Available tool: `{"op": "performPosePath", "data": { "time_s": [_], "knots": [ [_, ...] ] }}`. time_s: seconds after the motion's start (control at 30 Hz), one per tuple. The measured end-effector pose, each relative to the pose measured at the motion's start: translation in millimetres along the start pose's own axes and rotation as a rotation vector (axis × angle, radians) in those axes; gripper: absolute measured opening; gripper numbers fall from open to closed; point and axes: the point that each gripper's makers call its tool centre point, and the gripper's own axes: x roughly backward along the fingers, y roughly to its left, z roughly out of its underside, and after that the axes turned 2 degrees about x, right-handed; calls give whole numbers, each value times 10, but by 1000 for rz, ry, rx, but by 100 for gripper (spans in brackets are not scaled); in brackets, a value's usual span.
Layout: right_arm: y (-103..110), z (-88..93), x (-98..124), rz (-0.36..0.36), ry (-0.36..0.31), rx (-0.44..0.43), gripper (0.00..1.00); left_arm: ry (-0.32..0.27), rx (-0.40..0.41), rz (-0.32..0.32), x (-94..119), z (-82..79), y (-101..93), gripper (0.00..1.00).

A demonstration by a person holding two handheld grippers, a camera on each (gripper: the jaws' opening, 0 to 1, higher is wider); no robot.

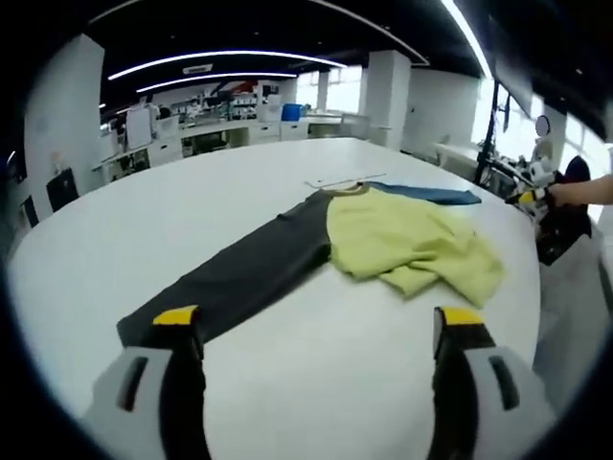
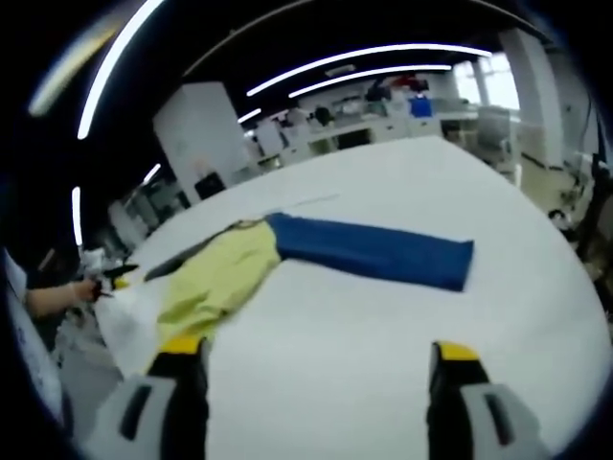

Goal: Fold the garment on the visible template until the final outline fits inside the template.

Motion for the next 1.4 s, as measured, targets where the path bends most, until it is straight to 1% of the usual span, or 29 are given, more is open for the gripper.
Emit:
{"op": "performPosePath", "data": {
  "time_s": [0.1, 0.23, 0.37, 0.43, 0.5, 0.63, 0.83, 0.9, 1.03, 1.17, 1.2, 1.33, 1.4],
  "knots": [
    [-17, -36, 44, 4, -6, 3, 96, -16, 9, 17, 10, -28, -59, 95],
    [-15, -53, 43, 3, -10, 6, 96, -20, 15, 39, 3, -18, -234, 95],
    [78, -56, 4, -16, -10, 13, 95, -33, 32, 52, 8, -9, -335, 94],
    [121, -41, -19, -24, -4, 28, 95, -39, 39, 61, 4, -15, -481, 94],
    [143, -27, -41, -31, 6, 34, 95, -42, 48, 64, 3, -5, -571, 92],
    [226, -27, -84, -50, 14, 47, 94, -50, 62, 74, 9, 28, -650, 92],
    [322, -3, -167, -71, 30, 63, 92, -68, 81, 82, 22, 58, -730, 91],
    [365, 17, -205, -82, 37, 72, 90, -70, 87, 82, 15, 86, -727, 90],
    [476, 75, -287, -109, 56, 89, 88, -84, 99, 82, 58, 67, -770, 91],
    [625, 122, -370, -142, 68, 94, 81, -87, 103, 80, 90, 74, -814, 90],
    [687, 148, -395, -162, 79, 96, 78, -87, 105, 80, 94, 76, -806, 90],
    [803, 202, -503, -185, 92, 130, 72, -90, 113, 73, 126, 93, -810, 90],
    [898, 213, -526, -198, 91, 136, 66, -94, 119, 72, 152, 109, -799, 90]
  ]
}}
